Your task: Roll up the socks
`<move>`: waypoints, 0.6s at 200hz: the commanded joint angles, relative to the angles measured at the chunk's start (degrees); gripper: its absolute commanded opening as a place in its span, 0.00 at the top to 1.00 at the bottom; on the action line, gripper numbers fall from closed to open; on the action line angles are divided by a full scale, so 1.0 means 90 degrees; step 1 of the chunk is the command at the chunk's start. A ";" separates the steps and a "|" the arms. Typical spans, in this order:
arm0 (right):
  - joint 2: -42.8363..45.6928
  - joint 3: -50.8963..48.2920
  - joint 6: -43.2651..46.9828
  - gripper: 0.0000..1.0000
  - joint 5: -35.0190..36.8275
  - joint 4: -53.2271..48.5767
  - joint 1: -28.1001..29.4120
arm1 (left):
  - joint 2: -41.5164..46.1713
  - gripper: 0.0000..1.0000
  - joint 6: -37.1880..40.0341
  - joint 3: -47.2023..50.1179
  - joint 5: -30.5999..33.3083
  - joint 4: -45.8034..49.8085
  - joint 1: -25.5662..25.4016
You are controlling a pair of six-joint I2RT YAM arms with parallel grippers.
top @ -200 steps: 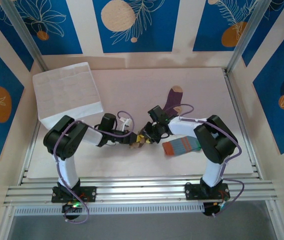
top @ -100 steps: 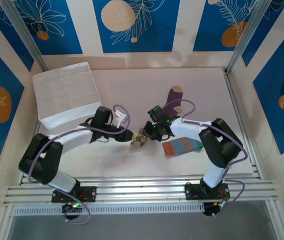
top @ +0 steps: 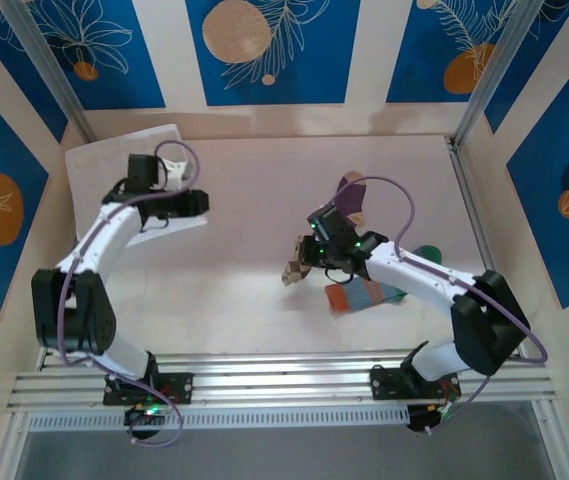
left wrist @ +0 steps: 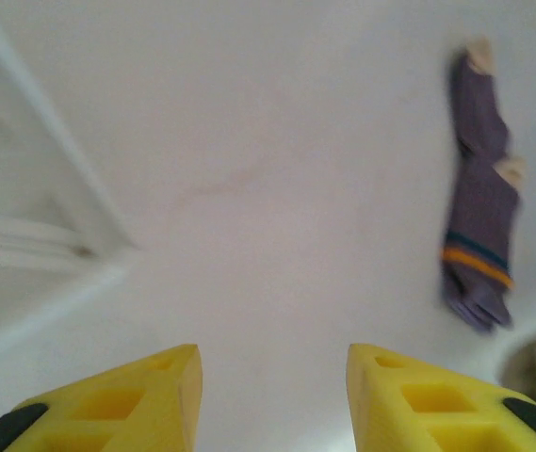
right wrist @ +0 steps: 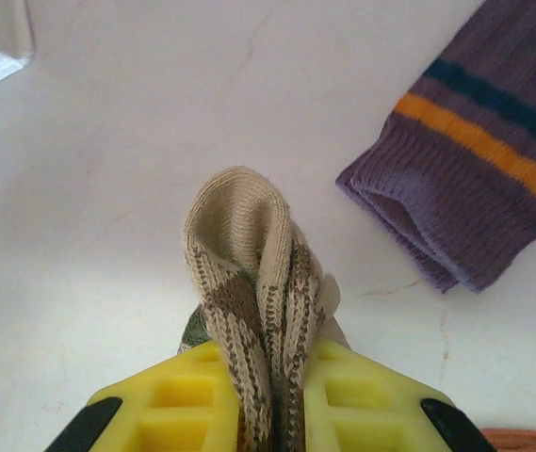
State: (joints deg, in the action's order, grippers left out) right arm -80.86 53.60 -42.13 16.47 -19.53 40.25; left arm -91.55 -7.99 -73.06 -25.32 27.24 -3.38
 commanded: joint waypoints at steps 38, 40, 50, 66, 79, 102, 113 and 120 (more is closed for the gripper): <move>0.1020 -0.0159 0.0999 0.99 0.0979 -0.0498 0.0272 | -0.2331 0.58 0.0494 -0.2211 0.0314 0.1152 0.0167; 0.1053 -0.0176 0.0999 0.99 0.0992 -0.0516 0.0269 | -0.2414 0.59 0.0503 -0.2292 0.0297 0.1218 0.0157; 0.1189 -0.0236 0.0975 0.99 0.1071 -0.0625 0.0283 | -0.2723 0.60 0.0594 -0.2656 0.0218 0.1514 0.0070; 0.1410 -0.0370 0.0961 0.98 0.1196 -0.0725 0.0296 | -0.2857 0.60 0.0682 -0.2729 0.0314 0.1675 -0.0243; 0.1618 -0.0524 0.0926 0.98 0.1260 -0.0704 0.0286 | -0.2803 0.60 0.0618 -0.2522 0.0305 0.1608 -0.0533; 0.1877 -0.0679 0.0991 0.98 0.1251 -0.0618 0.0226 | -0.2585 0.61 0.0618 -0.2032 0.0428 0.1517 -0.1202; 0.1947 -0.0673 0.1066 0.98 0.1205 -0.0578 0.0159 | -0.2484 0.61 0.0712 -0.1795 0.0556 0.1517 -0.1587; 0.1957 -0.0658 0.1176 0.98 0.1113 -0.0509 0.0125 | -0.2415 0.61 0.0757 -0.1658 0.0603 0.1564 -0.1829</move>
State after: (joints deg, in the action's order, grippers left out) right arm -65.08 47.86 -34.04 25.76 -25.43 42.24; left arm -115.90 -3.84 -92.51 -20.67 37.34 -12.53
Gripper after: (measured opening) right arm 0.163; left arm 0.392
